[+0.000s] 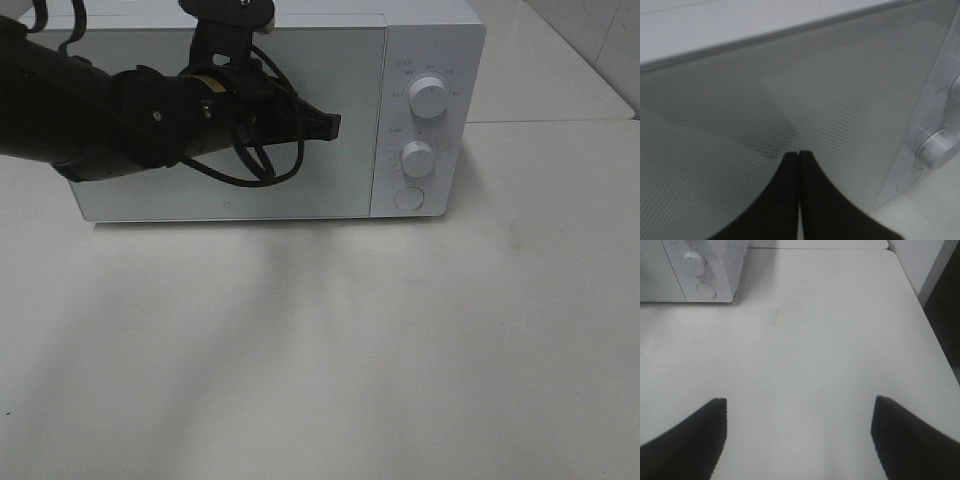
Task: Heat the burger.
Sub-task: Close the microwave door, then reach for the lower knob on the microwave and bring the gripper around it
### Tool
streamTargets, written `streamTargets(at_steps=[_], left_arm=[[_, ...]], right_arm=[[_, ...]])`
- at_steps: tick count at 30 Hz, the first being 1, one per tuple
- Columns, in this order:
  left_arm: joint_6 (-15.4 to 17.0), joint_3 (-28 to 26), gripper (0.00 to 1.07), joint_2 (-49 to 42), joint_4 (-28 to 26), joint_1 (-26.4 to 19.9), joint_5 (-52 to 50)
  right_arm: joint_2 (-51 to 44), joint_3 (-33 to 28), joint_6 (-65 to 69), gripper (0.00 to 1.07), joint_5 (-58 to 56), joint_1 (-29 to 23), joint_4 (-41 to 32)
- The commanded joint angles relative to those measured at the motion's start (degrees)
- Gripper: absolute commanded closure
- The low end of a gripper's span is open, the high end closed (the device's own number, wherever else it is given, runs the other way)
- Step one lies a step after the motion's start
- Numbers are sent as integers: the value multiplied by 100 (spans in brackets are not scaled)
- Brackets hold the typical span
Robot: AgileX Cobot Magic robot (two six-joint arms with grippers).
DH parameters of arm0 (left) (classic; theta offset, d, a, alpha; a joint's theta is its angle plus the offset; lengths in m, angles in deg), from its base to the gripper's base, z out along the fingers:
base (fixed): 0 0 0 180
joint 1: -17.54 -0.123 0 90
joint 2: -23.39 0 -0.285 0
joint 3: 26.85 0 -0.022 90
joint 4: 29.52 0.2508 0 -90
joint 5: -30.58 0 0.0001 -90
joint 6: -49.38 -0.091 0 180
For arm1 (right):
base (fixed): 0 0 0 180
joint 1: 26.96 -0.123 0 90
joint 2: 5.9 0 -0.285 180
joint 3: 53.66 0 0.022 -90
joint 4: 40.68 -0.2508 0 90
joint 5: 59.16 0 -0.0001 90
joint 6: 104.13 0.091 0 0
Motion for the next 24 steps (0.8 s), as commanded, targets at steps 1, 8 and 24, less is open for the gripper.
streamTargets(at_steps=[1, 8, 24], left_arm=[[6, 229, 102, -309, -138, 132, 550], [6, 269, 20, -602, -80, 149, 2143], [246, 264, 9, -1163, 390, 126, 5581]], right_arm=[[-155, 6, -52, 31, 40, 34, -11], [-155, 6, -52, 31, 40, 34, -11], [-155, 6, -52, 31, 40, 34, -11]])
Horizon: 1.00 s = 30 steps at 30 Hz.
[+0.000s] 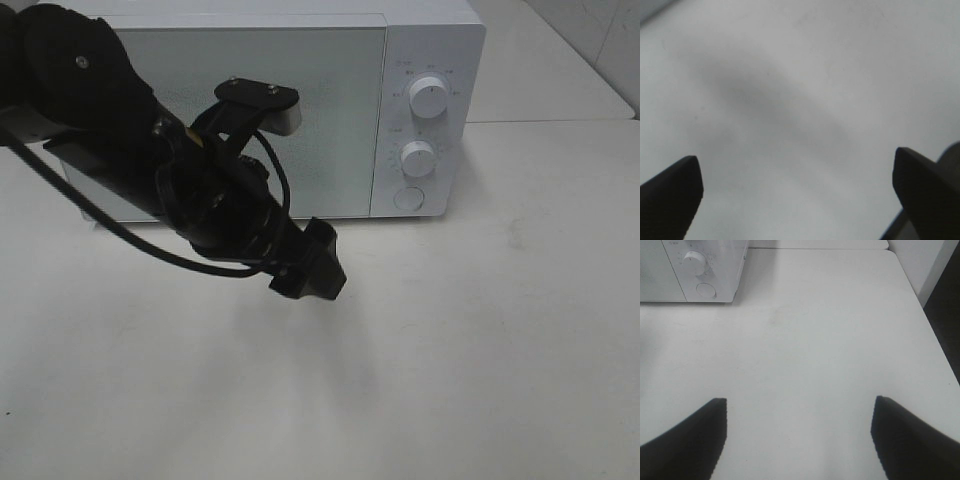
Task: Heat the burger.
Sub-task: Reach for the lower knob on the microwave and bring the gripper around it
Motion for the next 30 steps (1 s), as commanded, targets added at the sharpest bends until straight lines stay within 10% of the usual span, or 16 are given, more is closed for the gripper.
streamTargets(at_steps=[1, 30], left_arm=[[390, -17, 9, -201, 178, -69, 837], [1129, 252, 9, -2263, 1312, -4188, 3982]], right_arm=[[-155, 6, -46, 31, 40, 34, -11], [-155, 6, -46, 31, 40, 34, -11]])
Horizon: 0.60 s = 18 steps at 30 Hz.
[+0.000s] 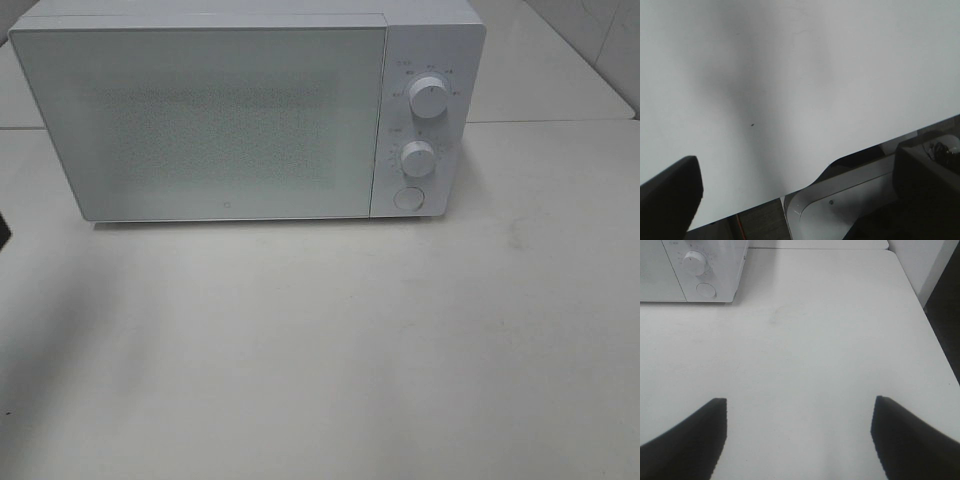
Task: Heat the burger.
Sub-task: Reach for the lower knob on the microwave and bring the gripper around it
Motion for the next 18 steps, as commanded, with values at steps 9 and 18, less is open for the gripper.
streamTargets(at_steps=[9, 18], left_arm=[[258, 980, 9, -1822, 178, -751, -40], [642, 1793, 9, -3489, 791, -751, -212]], right_arm=[[-155, 6, -46, 31, 40, 34, -11], [-155, 6, -46, 31, 40, 34, -11]])
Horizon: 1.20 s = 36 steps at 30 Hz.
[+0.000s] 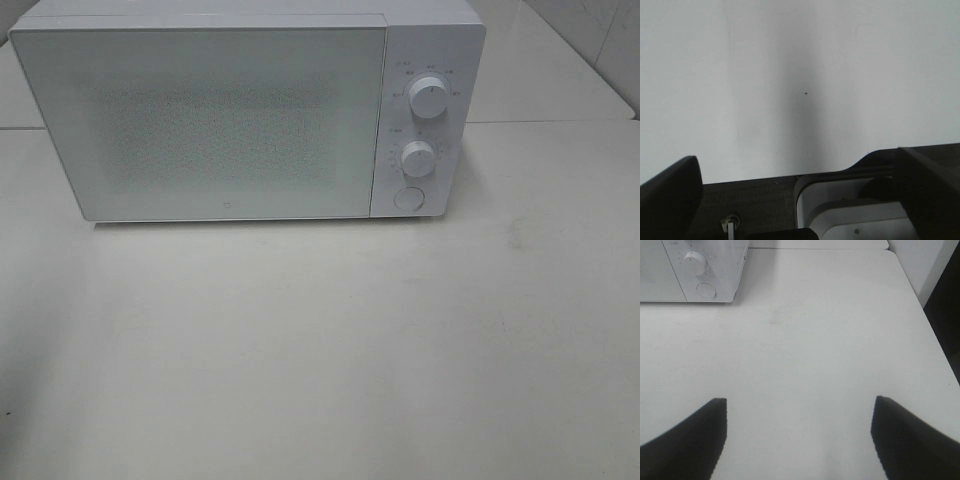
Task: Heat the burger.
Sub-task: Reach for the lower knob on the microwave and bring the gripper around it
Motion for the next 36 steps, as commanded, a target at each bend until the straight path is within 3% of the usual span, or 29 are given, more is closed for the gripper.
streamTargets(at_steps=[1, 13, 24, 36], left_arm=[[120, 304, 9, -682, 132, -23, -143], [120, 1364, 9, -2911, 166, -23, -246], [34, 1564, 9, -5002, 189, -23, -848], [52, 1564, 9, -5059, 178, -23, -848]], right_arm=[[-155, 6, -46, 31, 40, 34, -11], [-155, 6, -46, 31, 40, 34, -11], [-155, 6, -126, 31, 40, 34, -17], [-126, 6, -126, 31, 46, 34, -11]])
